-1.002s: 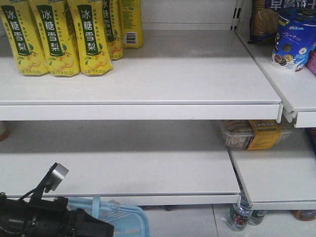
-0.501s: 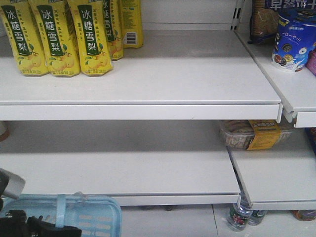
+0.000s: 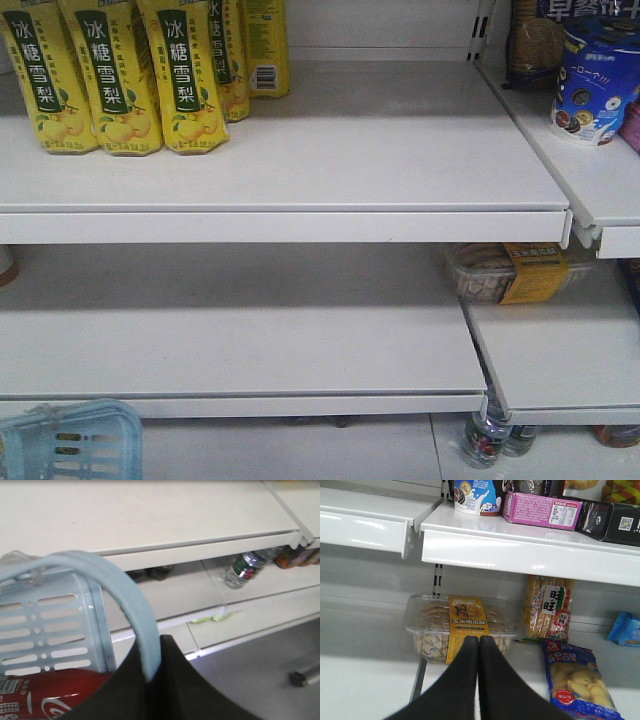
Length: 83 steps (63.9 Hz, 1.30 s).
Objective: Place coke in basket with both arms
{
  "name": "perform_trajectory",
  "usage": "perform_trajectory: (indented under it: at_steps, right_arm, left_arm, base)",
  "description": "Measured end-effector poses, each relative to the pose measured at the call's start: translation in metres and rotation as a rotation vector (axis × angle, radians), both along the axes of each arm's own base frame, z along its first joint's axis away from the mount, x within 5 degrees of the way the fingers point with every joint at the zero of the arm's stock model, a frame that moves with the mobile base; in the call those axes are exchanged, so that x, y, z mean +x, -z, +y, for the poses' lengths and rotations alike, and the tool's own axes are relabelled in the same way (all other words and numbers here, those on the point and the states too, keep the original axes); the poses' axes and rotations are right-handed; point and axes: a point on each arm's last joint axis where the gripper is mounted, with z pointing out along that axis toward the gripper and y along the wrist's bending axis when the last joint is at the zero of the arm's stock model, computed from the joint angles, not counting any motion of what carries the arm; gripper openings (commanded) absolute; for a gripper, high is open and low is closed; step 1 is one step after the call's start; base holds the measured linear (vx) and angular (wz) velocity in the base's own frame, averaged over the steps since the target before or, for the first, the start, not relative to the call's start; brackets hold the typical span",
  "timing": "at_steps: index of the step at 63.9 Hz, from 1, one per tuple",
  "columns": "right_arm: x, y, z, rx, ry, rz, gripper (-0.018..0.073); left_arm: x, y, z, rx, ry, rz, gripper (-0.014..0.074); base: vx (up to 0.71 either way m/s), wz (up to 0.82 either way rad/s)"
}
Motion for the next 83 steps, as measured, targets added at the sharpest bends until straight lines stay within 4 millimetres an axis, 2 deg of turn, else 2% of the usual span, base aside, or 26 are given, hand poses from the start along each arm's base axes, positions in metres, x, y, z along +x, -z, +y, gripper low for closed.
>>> perform_trajectory:
  at_steps: [29,56,67,83]
  right_arm:
    - [0.0,0.0,0.0,0.0,0.0,-0.001,-0.0009]
    - [0.0,0.0,0.0,0.0,0.0,-0.002,-0.0009]
    - [0.0,0.0,0.0,0.0,0.0,-0.002,-0.0009]
    - [0.0,0.0,0.0,0.0,0.0,-0.002,-0.0009]
  left_arm:
    - [-0.005,0.028,0.025,0.202,-0.171,-0.278,-0.0006]
    - [-0.012,0.016,0.036,0.254,-0.317,-0.492,-0.0006]
    - [-0.013,0.015,0.037,0.274,-0.332,-0.512,-0.0006]
    - [-0.014,0.02,0.037,0.279,-0.333,-0.455,-0.0006]
  base:
    - [0.0,0.0]
    - [0.0,0.0]
    - [0.0,0.0]
    - [0.0,0.0]
